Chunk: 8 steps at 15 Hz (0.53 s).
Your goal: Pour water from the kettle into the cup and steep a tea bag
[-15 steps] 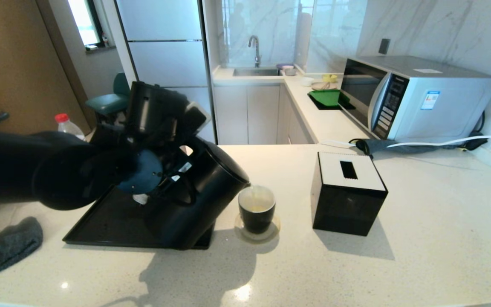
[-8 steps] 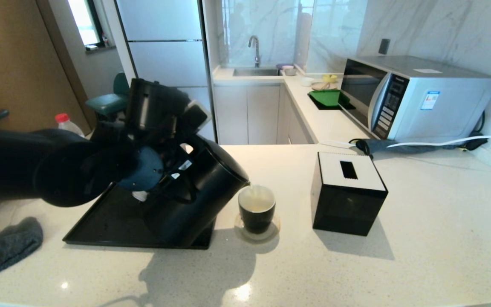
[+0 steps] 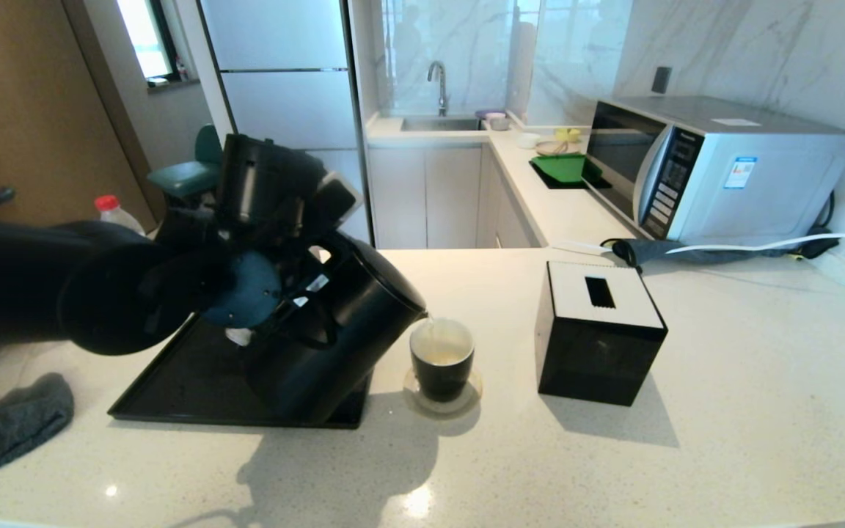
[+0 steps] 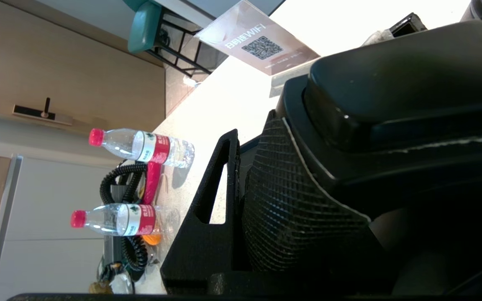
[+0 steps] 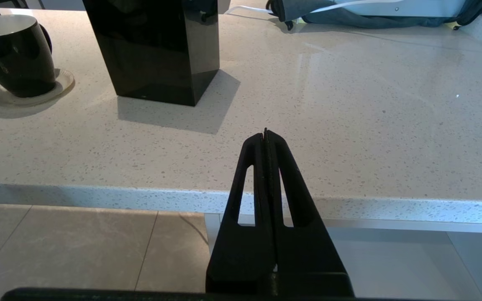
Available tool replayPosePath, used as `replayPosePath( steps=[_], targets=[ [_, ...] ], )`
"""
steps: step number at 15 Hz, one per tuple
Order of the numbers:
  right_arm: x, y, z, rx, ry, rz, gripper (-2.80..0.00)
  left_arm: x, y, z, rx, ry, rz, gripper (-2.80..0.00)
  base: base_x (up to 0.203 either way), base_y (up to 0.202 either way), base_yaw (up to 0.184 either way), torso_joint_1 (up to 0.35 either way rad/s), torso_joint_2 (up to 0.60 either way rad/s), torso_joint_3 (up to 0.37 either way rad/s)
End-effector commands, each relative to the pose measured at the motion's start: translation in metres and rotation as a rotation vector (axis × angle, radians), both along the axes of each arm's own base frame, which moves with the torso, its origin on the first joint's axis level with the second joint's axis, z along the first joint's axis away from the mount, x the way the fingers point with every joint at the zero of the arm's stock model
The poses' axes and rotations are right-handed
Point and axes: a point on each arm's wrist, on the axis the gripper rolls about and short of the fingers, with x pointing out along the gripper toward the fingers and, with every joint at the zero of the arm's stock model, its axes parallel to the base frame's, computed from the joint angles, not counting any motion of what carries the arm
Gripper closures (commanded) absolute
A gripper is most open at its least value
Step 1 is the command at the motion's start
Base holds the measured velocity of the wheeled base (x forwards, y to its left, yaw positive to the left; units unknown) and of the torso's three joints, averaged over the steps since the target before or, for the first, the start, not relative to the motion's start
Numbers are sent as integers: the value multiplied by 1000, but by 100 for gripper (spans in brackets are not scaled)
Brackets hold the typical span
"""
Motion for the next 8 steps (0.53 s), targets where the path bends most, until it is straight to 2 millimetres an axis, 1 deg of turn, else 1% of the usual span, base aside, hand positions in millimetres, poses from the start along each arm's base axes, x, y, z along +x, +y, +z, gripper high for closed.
replayPosePath(
  steps=[1,8],
  targets=[
    [0,0,0,-2,1,1,0,0,0,-1,5,1,4,0,0,0,0,0,0,0],
    [0,0,0,0,1,1,0,0,-1,0,25,2,-8,0,0,0,0,0,0,0]
  ],
)
